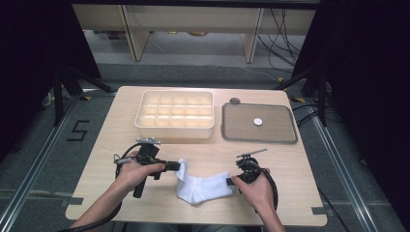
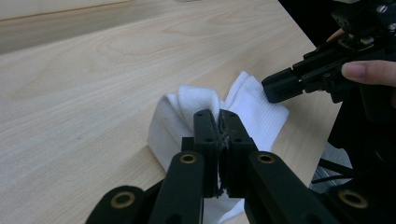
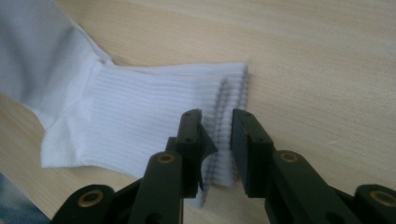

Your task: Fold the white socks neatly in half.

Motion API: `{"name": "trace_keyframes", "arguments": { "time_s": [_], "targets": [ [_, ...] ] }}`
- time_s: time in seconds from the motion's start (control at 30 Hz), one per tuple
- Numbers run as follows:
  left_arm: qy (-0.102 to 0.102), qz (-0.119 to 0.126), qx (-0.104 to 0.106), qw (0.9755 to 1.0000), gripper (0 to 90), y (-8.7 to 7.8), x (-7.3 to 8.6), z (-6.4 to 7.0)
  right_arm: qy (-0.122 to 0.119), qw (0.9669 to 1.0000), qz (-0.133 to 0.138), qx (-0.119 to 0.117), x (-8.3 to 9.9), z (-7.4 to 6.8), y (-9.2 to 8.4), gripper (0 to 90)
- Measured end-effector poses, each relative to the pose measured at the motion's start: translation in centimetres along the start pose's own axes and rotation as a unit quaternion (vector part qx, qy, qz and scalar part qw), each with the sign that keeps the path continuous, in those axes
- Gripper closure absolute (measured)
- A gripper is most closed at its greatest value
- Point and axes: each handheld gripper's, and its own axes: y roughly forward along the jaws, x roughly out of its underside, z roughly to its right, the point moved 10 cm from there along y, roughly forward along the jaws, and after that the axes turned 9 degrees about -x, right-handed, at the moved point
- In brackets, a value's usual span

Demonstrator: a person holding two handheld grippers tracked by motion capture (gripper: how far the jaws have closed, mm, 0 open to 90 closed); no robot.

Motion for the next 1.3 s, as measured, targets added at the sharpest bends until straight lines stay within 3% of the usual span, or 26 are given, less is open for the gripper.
{"name": "trace_keyframes", "arguments": {
  "time_s": [0.2,0.23,0.33,0.47,0.5,0.53,0.6,0.67,0.7,0.73,0.77,0.87,1.03,1.07,1.13,1.17,1.23,1.3],
  "targets": [
    [0.006,0.002,0.001,1.0000,86.4,0.2,-0.2,0.4,-0.004,1.0000,0.001,0.000,0.1,0.0,0.4,76.2],
    [0.004,0.002,0.003,1.0000,86.4,0.3,-0.2,0.5,-0.020,0.9998,0.003,-0.007,0.1,0.0,0.4,76.3],
    [0.008,0.000,0.005,1.0000,86.4,0.5,-0.3,0.7,0.000,1.0000,0.001,0.000,0.2,-0.2,0.5,76.7],
    [0.009,-0.001,0.009,0.9999,86.4,0.9,-0.3,1.2,0.000,1.0000,0.003,0.000,0.3,-0.3,0.7,77.4],
    [0.012,-0.004,0.011,0.9999,86.4,1.0,-0.3,1.3,0.018,0.9998,-0.003,0.008,0.5,-0.4,0.6,77.5],
    [0.012,-0.003,0.011,0.9999,86.4,1.1,-0.3,1.4,-0.001,1.0000,0.002,0.006,0.3,-0.2,0.7,77.5],
    [0.015,-0.006,0.010,0.9998,86.4,1.3,-0.3,1.7,0.013,0.9999,0.001,-0.006,0.4,-0.8,0.9,77.5],
    [0.018,-0.008,0.014,0.9997,86.4,1.5,-0.3,2.1,0.002,1.0000,0.004,-0.004,0.3,-0.7,0.9,77.6],
    [0.021,-0.010,0.018,0.9996,86.4,1.6,-0.3,2.3,0.019,0.9998,-0.006,-0.006,0.6,-1.0,0.8,77.6],
    [0.020,-0.009,0.014,0.9996,86.4,1.7,-0.3,2.4,0.018,0.9998,-0.004,-0.006,0.5,-1.0,0.8,77.7],
    [0.025,-0.013,0.020,0.9994,86.4,1.8,-0.2,2.6,-0.008,0.9999,0.008,-0.012,0.2,-0.8,1.0,77.7],
    [0.026,-0.013,0.022,0.9993,86.4,2.1,-0.3,3.1,0.004,0.9999,0.007,-0.013,0.3,-0.9,1.0,78.0],
    [0.033,-0.016,0.024,0.9991,86.4,2.5,-0.3,3.8,-0.004,0.9999,0.008,-0.008,0.2,-0.8,1.0,76.8],
    [0.032,-0.017,0.025,0.9990,86.4,2.5,-0.3,3.8,0.011,0.9999,0.003,-0.007,0.4,-1.0,0.8,76.0],
    [0.035,-0.022,0.017,0.9990,86.4,2.5,-0.2,3.7,0.001,0.9998,0.020,-0.005,-0.1,-0.9,0.5,73.7],
    [0.031,-0.013,0.022,0.9992,86.4,2.7,-0.3,3.7,0.022,0.9994,0.026,-0.008,-0.2,-1.2,0.3,72.9],
    [0.036,-0.022,0.024,0.9988,86.4,2.6,-0.2,3.6,-0.009,0.9994,0.032,-0.008,-0.5,-0.7,-0.3,72.3],
    [0.033,-0.016,0.020,0.9991,86.4,2.7,-0.2,3.6,-0.011,0.9995,0.027,-0.009,-0.5,-0.5,-0.5,72.5]
  ]
}}
